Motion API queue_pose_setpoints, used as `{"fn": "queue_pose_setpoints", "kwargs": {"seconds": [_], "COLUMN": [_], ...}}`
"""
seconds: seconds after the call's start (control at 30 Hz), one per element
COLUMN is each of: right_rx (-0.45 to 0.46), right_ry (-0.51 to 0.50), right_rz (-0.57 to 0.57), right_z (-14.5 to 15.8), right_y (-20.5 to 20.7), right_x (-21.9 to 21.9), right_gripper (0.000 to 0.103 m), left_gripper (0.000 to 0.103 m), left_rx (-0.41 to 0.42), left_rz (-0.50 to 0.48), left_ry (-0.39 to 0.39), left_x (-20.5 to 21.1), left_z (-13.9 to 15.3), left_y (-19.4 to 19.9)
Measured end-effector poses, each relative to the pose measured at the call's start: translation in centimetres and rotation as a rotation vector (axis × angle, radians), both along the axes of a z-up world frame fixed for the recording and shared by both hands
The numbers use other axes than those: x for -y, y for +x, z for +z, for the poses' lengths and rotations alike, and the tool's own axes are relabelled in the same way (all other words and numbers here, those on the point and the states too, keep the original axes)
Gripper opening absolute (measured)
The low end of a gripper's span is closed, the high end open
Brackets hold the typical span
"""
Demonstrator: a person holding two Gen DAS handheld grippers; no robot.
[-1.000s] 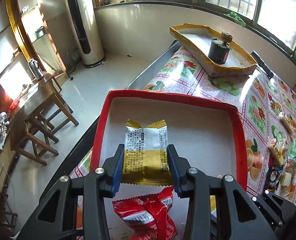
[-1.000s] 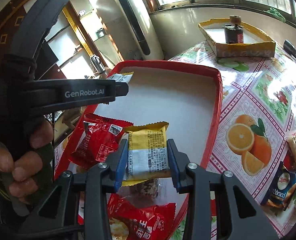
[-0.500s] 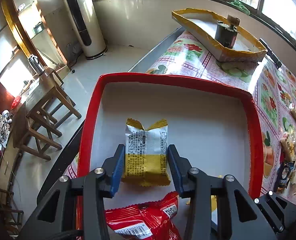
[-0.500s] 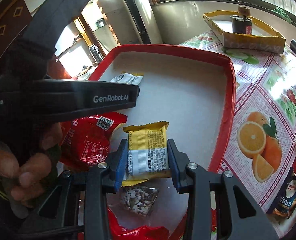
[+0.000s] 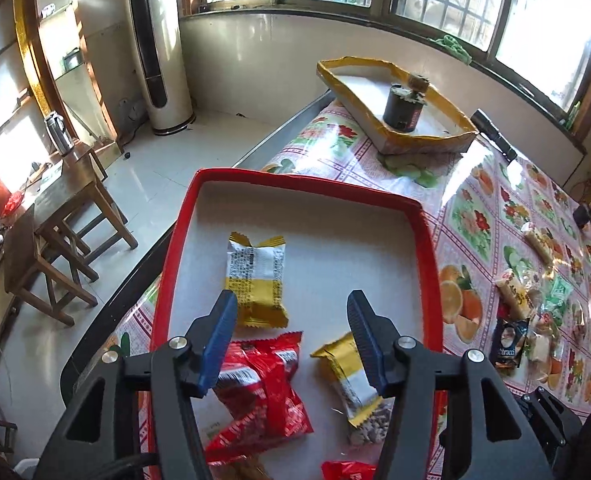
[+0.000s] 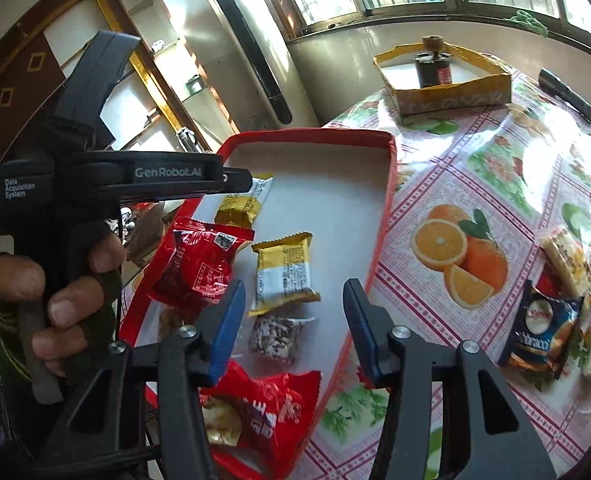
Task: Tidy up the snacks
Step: 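Move both tools back over the snack pile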
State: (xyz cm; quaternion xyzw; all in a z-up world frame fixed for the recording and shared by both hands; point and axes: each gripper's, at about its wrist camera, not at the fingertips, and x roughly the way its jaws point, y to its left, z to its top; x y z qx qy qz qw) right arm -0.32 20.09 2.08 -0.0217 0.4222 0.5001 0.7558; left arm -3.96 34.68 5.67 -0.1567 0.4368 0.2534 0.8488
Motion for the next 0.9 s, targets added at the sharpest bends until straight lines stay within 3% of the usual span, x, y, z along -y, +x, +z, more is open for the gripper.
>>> {"fn": "queue_pose_setpoints", "kwargs": {"seconds": [0.17, 0.37, 0.67, 0.9], "right_rx": [-0.008, -0.011, -0.043, -0.078], "right_ry": [0.021, -0.026, -0.051, -0.050], "right_rz": [-0.101, -0.249, -0.437, -0.502], "right_z": [-0.1, -0.8, -2.3, -3.7], "right_y": [-0.2, 0.4, 0.8, 1.1], "right_x": [5.6, 12.1, 21.5, 24.9], "right_gripper": [0.053, 0.053, 0.054, 0.056], "left_gripper": [0.064, 0.064, 0.064, 0.065], "left_rx": [0.016, -0.043, -0.100, -0.128], "left_rz": [-0.025, -0.141, -0.227, -0.247], "left_ry": [0.054, 0.142, 0.123, 0.115], "left_x": [4.5, 10.0, 14.2, 15.3], "left_z": [0.6, -0.3, -2.0, -2.7], "left_y": [-0.4, 0.5, 1.1, 1.3]}}
